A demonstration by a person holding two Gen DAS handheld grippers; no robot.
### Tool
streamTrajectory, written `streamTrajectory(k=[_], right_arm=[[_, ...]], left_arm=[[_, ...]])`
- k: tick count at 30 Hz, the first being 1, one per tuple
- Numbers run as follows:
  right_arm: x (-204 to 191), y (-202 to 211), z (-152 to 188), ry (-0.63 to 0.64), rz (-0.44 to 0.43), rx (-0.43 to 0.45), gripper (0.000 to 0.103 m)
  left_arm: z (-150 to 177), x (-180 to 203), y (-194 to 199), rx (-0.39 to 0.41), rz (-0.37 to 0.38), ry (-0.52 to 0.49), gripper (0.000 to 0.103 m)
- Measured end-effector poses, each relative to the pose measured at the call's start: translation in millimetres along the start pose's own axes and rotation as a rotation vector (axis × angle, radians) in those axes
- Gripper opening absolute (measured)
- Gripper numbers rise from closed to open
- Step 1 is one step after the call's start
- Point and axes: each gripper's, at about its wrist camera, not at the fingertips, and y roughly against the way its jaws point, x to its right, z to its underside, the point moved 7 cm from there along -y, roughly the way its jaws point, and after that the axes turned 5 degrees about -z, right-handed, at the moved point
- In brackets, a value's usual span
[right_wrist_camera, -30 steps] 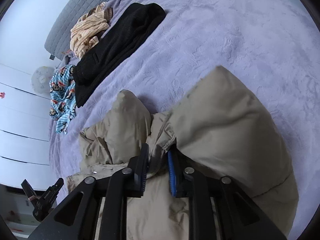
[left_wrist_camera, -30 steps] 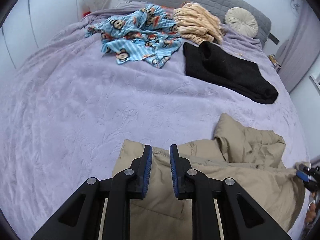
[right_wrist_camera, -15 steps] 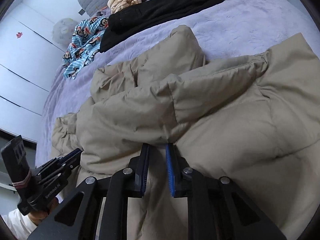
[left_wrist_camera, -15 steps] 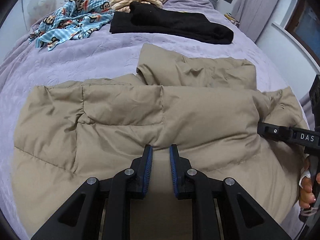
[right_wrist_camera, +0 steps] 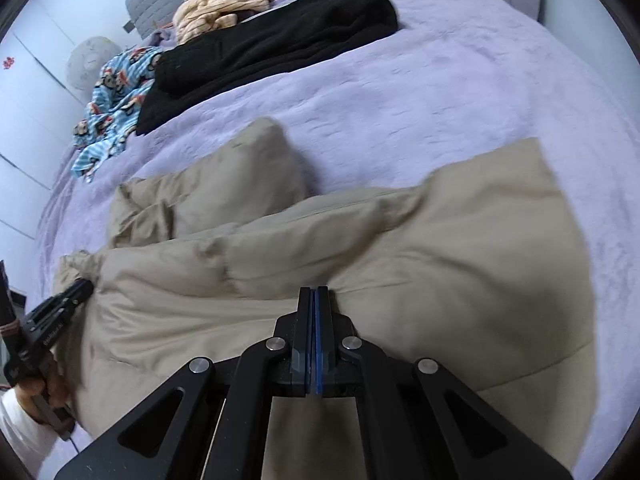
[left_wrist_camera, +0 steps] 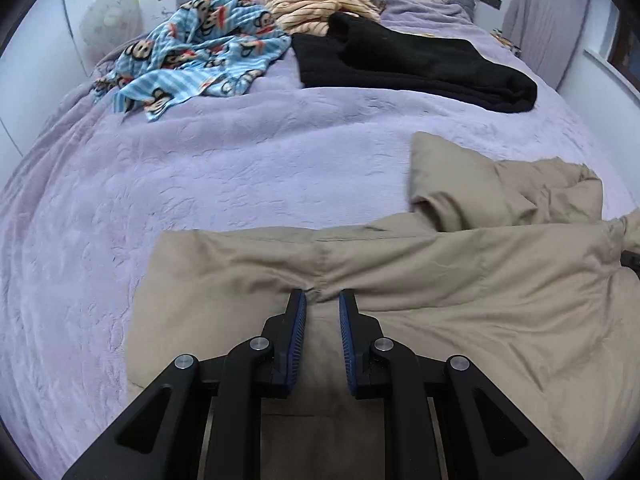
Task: Fold large clothes
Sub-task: 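Lay the folded hem down on the jacket and open both tools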
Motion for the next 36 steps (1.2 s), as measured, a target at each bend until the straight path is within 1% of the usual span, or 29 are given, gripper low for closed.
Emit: streamTrajectory(k=[2,4,6,9,13,17,18,20,23,25,27,29,31,33,35,36], right_arm=[[33.7,10.4,-5.4,-0.058,0.047,0.033,0.000],[62.8,12.7,-7.3,-0.143,0.042,0.054,0.000],[81.1,1.5,-6.1,-0.212,0.021,0.046,0.000],[86.9,-17.0,-8.8,-0.214,0.031,0.044,0.000],[88.6,-33.5,-16.7,-0.200,0.061,0.039,0.000],[89.4,-30.4,-20.4,-0.194,0.077,0.025,0.000],[87.7,-25.5,-21.0,-0.186,0.092,0.026,0.000],[82.6,-14.7,-21.0,-0.159,0.125,0.030,0.000],[74.3,9.2,-15.9,-0.141,0.144,0.049,0.001],[65.1,29.6,-6.9,-0.142,0.130,0.075,0.004],[51.9,50.4,8.6,-0.127,0.106,0.092,0.004],[38.6,69.2,30.1,-0.101,0.103,0.102,0.004],[31.9,82.8,53.2,-0.092,0.109,0.102,0.004],[31.7,88.7,74.5,-0.104,0.112,0.077,0.004],[40.9,88.7,92.4,-0.133,0.131,0.043,0.004],[47.7,87.5,99.4,-0.155,0.138,0.028,0.004]], left_arm=[[-0.7,-12.7,-6.8,0.002,-0.019,0.025,0.020],[-0.1,-16.0,-19.3,-0.009,-0.033,0.037,0.020],[-0.9,-13.9,-31.7,-0.016,-0.041,0.048,0.020],[-4.3,-9.2,-44.8,-0.010,-0.069,0.043,0.020],[-10.4,-22.7,-50.3,-0.031,-0.069,0.107,0.020],[-12.9,-50.2,-33.1,-0.050,-0.102,0.162,0.020],[-12.5,-55.9,-23.4,-0.041,-0.119,0.156,0.020],[-10.0,-61.3,-2.6,-0.018,-0.152,0.112,0.020],[1.0,-60.6,30.5,0.010,-0.140,0.063,0.020],[16.5,-60.3,45.6,0.006,-0.129,0.056,0.020],[36.0,-64.5,49.9,-0.019,-0.140,0.068,0.020],[57.9,-70.1,42.7,-0.068,-0.158,0.082,0.020],[79.7,-77.9,31.9,-0.122,-0.175,0.116,0.020],[92.4,-86.4,26.3,-0.152,-0.195,0.145,0.020],[98.7,-93.9,28.1,-0.173,-0.221,0.164,0.020],[101.2,-96.9,31.4,-0.184,-0.222,0.174,0.020]])
